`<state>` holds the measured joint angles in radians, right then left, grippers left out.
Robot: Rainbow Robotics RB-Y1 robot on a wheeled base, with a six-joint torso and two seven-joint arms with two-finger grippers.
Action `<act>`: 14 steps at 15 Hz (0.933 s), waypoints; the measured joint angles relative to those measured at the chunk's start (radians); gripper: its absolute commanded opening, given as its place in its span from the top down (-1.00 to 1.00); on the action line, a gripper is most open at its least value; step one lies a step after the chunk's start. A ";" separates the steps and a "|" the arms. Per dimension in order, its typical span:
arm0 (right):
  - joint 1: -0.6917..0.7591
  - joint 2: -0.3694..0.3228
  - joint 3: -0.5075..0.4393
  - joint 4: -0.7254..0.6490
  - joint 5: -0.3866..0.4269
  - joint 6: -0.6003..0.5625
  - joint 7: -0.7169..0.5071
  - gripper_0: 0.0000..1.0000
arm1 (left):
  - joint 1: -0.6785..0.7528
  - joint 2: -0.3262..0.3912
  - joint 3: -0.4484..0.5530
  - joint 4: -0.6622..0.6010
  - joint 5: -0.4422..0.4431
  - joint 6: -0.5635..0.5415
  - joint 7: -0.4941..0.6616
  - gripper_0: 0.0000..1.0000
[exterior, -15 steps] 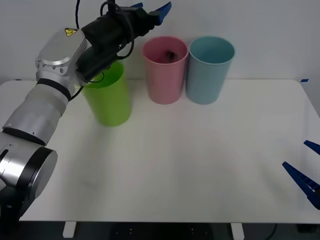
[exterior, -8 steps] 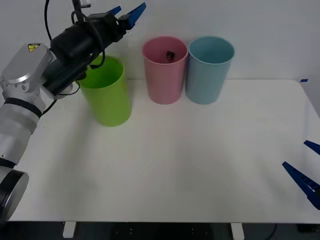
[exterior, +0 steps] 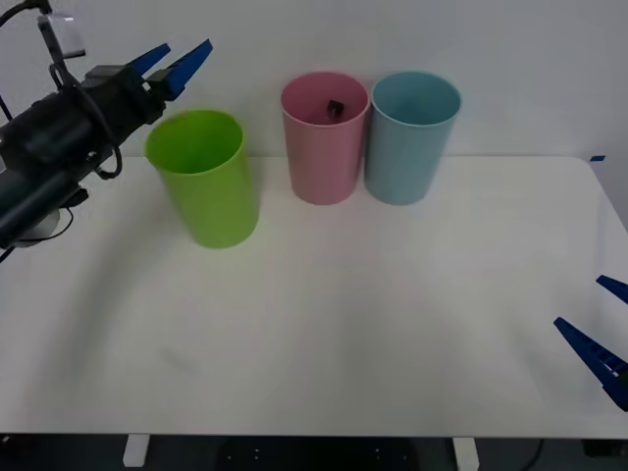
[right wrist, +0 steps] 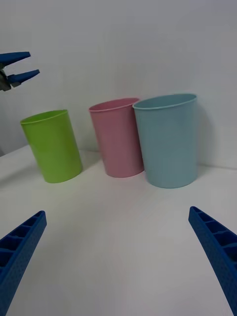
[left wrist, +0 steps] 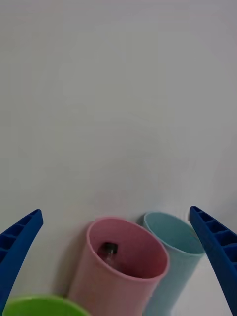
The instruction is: Grasp the object on the table and drop it into the matching bin: aluminum can to the light blue bin, PET bottle to the pink bin.
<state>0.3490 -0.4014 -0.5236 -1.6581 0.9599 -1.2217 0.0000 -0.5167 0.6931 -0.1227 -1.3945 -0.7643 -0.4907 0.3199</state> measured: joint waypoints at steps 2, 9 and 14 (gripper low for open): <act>0.000 0.000 0.000 0.000 0.000 0.000 0.000 -1.00 | 0.083 0.063 0.026 -0.054 0.039 -0.020 -0.013 -1.00; 0.000 0.000 0.000 0.000 0.000 0.000 0.000 -1.00 | 0.453 0.086 0.313 -0.199 -0.004 -0.243 -0.041 -1.00; 0.000 0.000 0.000 0.000 0.000 0.000 0.000 -1.00 | 0.714 0.086 0.511 -0.285 -0.018 -0.403 -0.061 -1.00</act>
<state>0.3491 -0.4014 -0.5236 -1.6580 0.9599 -1.2217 0.0000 0.1968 0.7794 0.3880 -1.6793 -0.7822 -0.8935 0.2593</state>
